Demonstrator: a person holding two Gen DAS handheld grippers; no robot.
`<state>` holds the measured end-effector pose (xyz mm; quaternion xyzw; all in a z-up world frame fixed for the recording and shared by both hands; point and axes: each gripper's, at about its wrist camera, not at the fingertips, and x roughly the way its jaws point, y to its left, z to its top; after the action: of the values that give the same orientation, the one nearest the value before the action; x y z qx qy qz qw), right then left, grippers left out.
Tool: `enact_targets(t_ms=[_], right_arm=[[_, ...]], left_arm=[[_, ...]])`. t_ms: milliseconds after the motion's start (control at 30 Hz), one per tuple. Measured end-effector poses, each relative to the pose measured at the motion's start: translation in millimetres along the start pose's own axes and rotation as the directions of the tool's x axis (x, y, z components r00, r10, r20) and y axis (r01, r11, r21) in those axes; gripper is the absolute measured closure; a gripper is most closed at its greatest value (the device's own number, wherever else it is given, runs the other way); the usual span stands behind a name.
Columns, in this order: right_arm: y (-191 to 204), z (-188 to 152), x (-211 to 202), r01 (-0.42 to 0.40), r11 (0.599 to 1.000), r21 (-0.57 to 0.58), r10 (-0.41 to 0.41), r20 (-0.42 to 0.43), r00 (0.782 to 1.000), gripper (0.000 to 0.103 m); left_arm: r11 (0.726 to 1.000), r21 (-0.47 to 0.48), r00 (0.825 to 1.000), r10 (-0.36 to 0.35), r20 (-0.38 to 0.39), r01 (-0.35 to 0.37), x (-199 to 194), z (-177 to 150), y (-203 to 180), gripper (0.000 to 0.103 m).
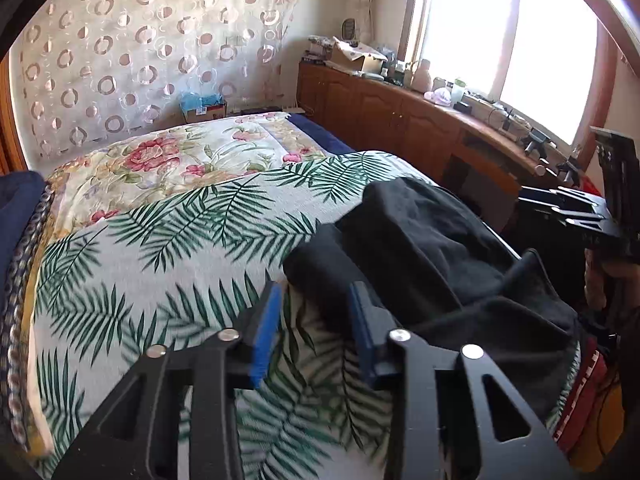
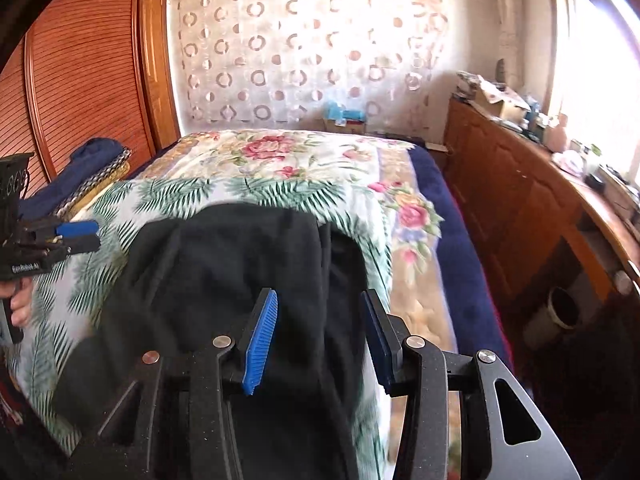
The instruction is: Fold small clothes
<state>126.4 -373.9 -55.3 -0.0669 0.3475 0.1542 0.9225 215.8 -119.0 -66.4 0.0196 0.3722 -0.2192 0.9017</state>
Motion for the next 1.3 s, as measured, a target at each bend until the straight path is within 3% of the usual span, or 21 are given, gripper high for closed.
enact_targets(t_ms=[233,400,433,500,633,700,733,833,933,1067,1133,1300], right_arm=[[-7,22,73,-0.056,0.998,0.040,0.061,-0.127,0.990,0.058],[-8,31,93,-0.055,0.997,0.050,0.064,-0.185,0.981,0.058],[-7,35,94,-0.058,0.997,0.052,0.067,-0.181,0.981,0.058],[-9,43,99,-0.061,0.996,0.063,0.071,-0.175,0.982,0.058],[-3,43,115,-0.037,0.998,0.050,0.047,-0.213,0.976,0.058],[-3,40,118,-0.063,0.997,0.052,0.073,-0.220,0.973,0.079],[-2,39,115,-0.089,0.995,0.048,0.097,-0.211,0.973,0.095],[1,41,88,-0.089,0.996,0.017,0.090,-0.112,0.990,0.097],[1,47,36,-0.085,0.996,0.026,0.084,0.026,0.996,0.097],[0,54,-34,-0.066,0.997,0.040,0.058,0.185,0.981,0.097],[-3,56,-53,-0.032,0.998,0.048,0.020,0.234,0.972,0.097],[-11,60,-15,0.019,0.996,0.083,-0.030,0.129,0.991,0.097]], left_arm=[[0.998,-0.054,0.995,-0.035,-0.098,0.029,43,13,10,0.070],[0.998,-0.045,0.994,-0.036,-0.104,0.032,53,14,3,0.070],[0.998,-0.049,0.994,-0.041,-0.106,0.036,55,14,3,0.072],[0.998,-0.046,0.992,-0.043,-0.117,0.037,59,16,3,0.094],[1.000,-0.013,0.995,-0.020,-0.097,0.019,55,19,-2,0.098],[1.000,0.006,0.998,-0.012,-0.064,0.012,45,22,-6,0.098],[1.000,0.012,0.999,-0.012,-0.038,0.012,37,24,-8,0.098],[0.999,0.024,0.999,-0.028,0.045,0.027,10,35,-13,0.098],[0.998,0.044,0.988,-0.050,0.148,0.044,-20,50,-19,0.098],[0.999,0.041,0.970,-0.023,0.242,0.014,-43,66,-22,0.098],[0.999,0.032,0.968,-0.002,0.249,-0.006,-36,73,-20,0.098],[0.998,0.028,0.989,0.046,0.141,-0.051,10,78,-14,0.096]])
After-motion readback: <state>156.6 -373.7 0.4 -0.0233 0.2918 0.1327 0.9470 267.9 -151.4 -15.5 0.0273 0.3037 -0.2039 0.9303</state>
